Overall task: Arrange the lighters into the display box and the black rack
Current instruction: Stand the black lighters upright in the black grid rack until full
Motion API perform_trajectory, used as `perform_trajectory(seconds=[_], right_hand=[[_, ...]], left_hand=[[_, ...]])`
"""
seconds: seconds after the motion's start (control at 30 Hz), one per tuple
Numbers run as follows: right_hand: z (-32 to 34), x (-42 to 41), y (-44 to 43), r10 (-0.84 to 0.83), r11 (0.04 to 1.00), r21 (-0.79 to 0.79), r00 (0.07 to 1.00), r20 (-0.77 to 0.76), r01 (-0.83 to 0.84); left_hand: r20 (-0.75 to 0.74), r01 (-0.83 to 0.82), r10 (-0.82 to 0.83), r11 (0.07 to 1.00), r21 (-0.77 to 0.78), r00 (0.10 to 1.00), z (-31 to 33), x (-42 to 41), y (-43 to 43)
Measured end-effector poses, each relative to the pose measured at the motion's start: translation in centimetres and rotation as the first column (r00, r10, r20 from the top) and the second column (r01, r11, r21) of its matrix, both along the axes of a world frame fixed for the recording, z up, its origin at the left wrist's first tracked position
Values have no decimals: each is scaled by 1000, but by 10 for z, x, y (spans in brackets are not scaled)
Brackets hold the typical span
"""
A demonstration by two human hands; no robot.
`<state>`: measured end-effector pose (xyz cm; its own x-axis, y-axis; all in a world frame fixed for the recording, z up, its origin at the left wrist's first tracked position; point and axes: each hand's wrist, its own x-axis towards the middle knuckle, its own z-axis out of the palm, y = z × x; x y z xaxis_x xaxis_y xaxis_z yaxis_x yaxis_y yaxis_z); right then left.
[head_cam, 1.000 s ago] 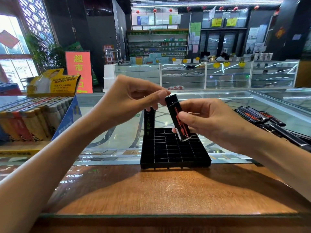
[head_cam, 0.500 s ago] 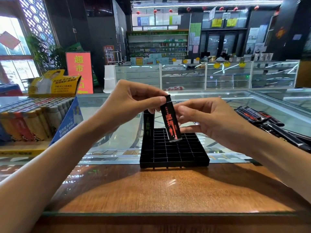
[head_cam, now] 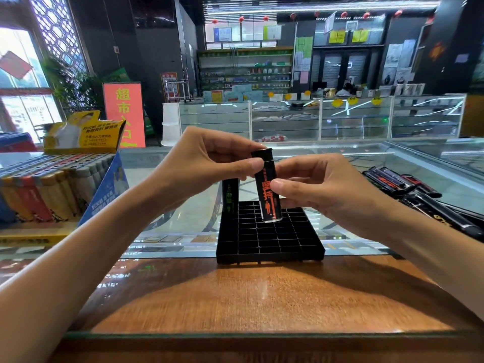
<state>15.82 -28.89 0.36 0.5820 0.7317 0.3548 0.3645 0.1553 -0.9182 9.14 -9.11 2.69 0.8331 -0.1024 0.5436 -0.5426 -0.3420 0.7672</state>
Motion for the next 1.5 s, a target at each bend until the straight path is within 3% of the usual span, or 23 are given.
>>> perform_trajectory(seconds=[0.17,0.27,0.53,0.7,0.9,0.97,1.07,1.23,1.33,1.5], right_hand=[[1,4,-3,-166,984,-47,982,89,171],[4,8,-7,-247,968,-31,968,54,249],[5,10,-10,-274,959,-52,960,62,277],[5,13,-13,-293,952,-62,951,102,300],[-4,15,-31,-317,920,-147,912,261,363],[-5,14,-34,-288,924,-169,915,284,343],[1,10,-25,-124,967,-189,964,235,171],[-3,-2,-6,138,984,-128,987,85,-127],[-3,-1,-9,97,995,-38,995,20,-96],[-4,0,-7,-42,999,24,998,45,41]], left_hand=[[59,-104,102,994,36,993,2,0,3],[52,-135,133,989,57,990,2,1,6],[41,-158,155,981,111,987,1,7,5],[124,-229,210,958,172,970,0,12,3],[277,-356,269,869,344,923,-2,18,1],[266,-316,238,898,306,934,2,16,0],[154,-108,84,982,154,984,8,9,-2],[82,106,-109,994,42,991,3,6,-11],[85,114,-116,993,32,990,2,5,-12],[96,57,-56,998,-12,994,3,4,-14]])
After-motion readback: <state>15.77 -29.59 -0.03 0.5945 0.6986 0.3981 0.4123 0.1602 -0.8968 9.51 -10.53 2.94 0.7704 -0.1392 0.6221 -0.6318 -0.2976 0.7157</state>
